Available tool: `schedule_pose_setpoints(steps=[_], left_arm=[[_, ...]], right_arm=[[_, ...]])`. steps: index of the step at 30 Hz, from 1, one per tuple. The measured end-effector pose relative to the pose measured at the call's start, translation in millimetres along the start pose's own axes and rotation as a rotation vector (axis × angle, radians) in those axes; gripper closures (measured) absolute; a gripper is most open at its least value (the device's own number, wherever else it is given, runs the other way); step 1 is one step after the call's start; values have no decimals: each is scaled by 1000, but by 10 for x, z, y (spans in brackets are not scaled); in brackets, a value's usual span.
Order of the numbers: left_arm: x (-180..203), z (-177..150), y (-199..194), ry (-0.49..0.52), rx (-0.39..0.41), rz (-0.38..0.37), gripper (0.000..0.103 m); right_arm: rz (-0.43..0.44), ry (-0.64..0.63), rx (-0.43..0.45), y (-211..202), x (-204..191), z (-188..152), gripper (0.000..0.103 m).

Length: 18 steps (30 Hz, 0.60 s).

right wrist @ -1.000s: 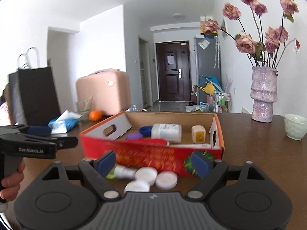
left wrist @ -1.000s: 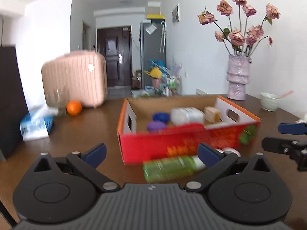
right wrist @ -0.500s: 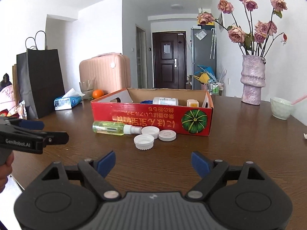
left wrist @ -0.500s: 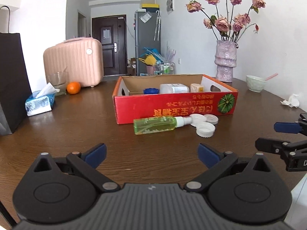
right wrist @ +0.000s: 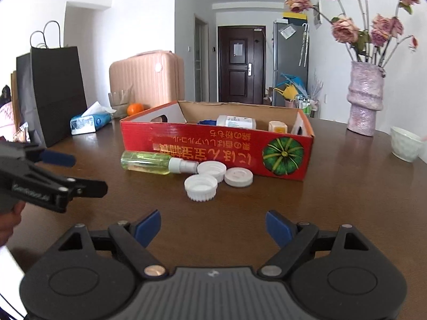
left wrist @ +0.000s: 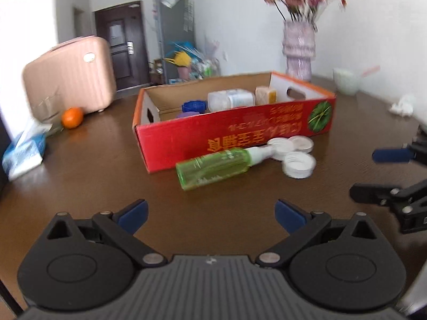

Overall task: Organize rigid objects
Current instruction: 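Withdraw both tools toward the green spray bottle and white caps, then grasp green spray bottle with left tool while right tool grasps a white cap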

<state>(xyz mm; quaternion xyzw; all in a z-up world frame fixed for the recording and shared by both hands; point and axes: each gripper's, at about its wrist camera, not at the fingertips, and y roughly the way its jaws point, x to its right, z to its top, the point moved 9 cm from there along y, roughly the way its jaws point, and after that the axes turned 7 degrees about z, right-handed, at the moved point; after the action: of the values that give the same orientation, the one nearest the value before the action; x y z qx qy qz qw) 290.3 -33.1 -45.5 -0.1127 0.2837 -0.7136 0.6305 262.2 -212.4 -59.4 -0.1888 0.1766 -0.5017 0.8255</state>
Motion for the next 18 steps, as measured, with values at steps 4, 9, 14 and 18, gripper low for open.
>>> schedule_pose_setpoints(steps=[4, 9, 14, 18], left_arm=[[-2, 117, 460, 194, -33, -29, 0], [-7, 223, 802, 187, -102, -216, 0], [-89, 252, 992, 71, -147, -253, 23], [-96, 200, 809, 52, -126, -244, 44]], right_arm=[[-7, -8, -53, 343, 12, 136, 19], [4, -26, -131, 752, 23, 211, 31], [15, -20, -147, 899, 64, 250, 40], [33, -20, -139, 841, 58, 232, 63]])
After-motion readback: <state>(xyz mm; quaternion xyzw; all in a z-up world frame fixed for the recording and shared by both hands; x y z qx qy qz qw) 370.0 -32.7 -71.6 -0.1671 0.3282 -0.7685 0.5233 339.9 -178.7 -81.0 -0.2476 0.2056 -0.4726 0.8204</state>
